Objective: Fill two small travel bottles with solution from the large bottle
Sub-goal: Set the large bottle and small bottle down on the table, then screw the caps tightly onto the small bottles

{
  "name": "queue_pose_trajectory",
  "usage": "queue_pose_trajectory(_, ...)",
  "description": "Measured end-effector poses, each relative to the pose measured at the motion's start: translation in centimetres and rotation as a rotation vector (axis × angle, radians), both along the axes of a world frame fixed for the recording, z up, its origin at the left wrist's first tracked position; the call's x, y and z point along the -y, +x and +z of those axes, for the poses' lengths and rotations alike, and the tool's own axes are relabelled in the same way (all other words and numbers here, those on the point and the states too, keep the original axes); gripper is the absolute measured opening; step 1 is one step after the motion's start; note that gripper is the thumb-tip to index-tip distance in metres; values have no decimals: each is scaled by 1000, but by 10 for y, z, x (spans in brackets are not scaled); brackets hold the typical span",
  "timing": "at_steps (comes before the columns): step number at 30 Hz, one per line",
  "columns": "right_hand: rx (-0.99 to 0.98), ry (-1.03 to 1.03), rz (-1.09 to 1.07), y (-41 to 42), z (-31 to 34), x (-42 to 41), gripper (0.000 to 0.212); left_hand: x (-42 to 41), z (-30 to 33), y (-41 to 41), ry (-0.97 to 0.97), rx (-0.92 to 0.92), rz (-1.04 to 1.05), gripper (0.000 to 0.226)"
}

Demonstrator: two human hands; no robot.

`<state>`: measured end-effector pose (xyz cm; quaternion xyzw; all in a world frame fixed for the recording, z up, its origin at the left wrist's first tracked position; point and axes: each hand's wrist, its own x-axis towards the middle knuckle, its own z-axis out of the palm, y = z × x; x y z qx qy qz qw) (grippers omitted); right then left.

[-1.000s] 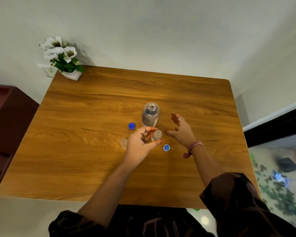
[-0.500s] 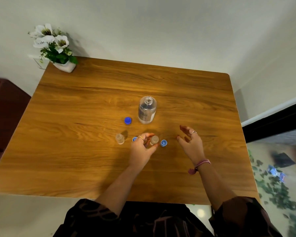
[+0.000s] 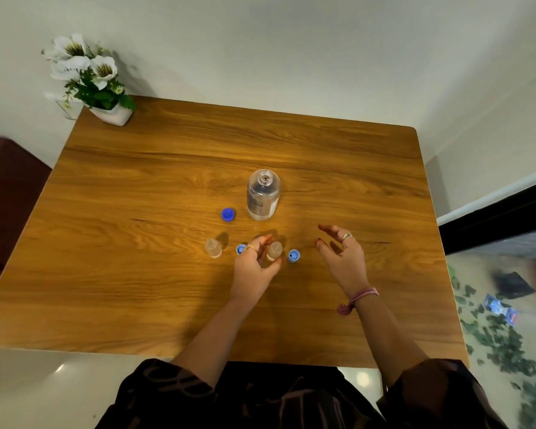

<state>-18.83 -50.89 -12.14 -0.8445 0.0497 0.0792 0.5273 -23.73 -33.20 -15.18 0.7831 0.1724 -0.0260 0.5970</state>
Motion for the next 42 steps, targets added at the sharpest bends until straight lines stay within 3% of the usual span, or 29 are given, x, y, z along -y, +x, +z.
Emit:
queue_pose_trajectory(8,141,-41,42,5,27,-17,18,-12,13,-10,-40,111,-56,61)
queue_pose_trajectory(12,321,-101,208,5,52,-40,11,-33,38,-26,85,332,-6,48)
queue_pose_trajectory(14,385,-203,384,7,62,-56,12,-51,47,-34,137,405,52,35)
queue_pose_trajectory(17,396,-549,670,14,68,-85,28,-83,49,-38,110,417,209,24)
queue_pose_trajectory(21,343,-912,904,22,59,-127,39,-120,34,-33,135,217,242,49)
queue_pose_trajectory(24,334,-1122,985,24,47,-148,32,-130,16,-25,167,5,87,78)
queue_pose_trajectory(26,275,-1190,998,24,38,-157,26,-130,9,-21,177,-67,-1,86)
queue_pose_trajectory(35,182,-1190,937,25,17,-168,14,-138,7,-9,84,-97,-112,78)
queue_pose_trajectory(42,102,-932,778,24,28,-168,28,-144,8,-2,189,-131,-227,61)
